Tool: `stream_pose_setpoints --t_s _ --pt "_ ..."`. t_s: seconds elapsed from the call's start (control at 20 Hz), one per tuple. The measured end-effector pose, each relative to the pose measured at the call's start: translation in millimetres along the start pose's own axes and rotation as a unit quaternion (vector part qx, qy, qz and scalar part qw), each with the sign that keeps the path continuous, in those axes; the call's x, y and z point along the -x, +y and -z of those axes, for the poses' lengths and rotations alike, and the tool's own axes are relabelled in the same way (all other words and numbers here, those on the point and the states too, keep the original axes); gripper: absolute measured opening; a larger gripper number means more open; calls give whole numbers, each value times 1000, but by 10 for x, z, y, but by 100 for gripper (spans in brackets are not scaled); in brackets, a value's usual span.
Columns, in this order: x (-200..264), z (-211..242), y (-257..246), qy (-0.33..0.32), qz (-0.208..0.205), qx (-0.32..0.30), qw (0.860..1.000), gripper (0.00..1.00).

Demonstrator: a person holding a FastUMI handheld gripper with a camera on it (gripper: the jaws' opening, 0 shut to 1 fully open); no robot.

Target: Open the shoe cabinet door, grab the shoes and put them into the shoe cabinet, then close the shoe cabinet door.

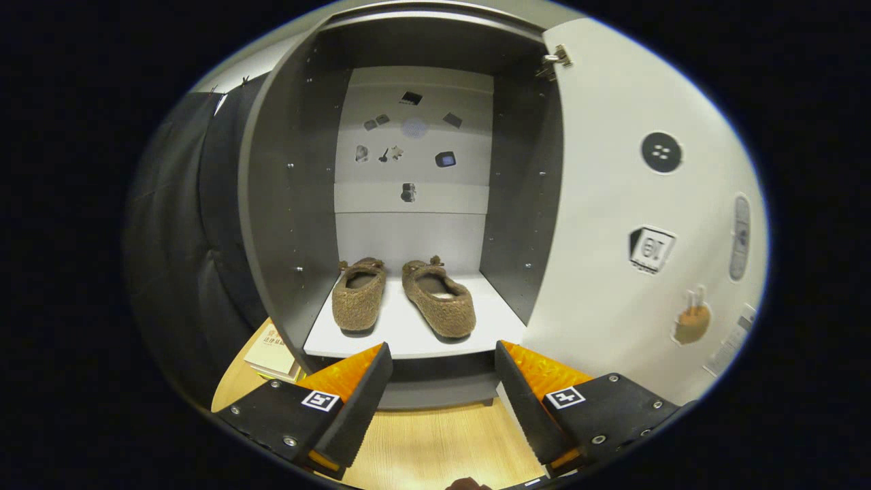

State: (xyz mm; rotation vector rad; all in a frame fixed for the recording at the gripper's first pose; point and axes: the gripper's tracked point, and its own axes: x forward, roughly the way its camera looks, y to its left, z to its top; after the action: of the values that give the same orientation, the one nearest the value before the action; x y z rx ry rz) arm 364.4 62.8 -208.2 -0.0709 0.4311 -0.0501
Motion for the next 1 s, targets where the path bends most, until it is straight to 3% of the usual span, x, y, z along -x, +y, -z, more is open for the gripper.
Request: stream_pose_setpoints --t_s 0.65,1.0 --pt "1681 372 -1009 -46 -62 -23 997 95" --pt "2020 503 -1749 -67 -66 -42 995 95"
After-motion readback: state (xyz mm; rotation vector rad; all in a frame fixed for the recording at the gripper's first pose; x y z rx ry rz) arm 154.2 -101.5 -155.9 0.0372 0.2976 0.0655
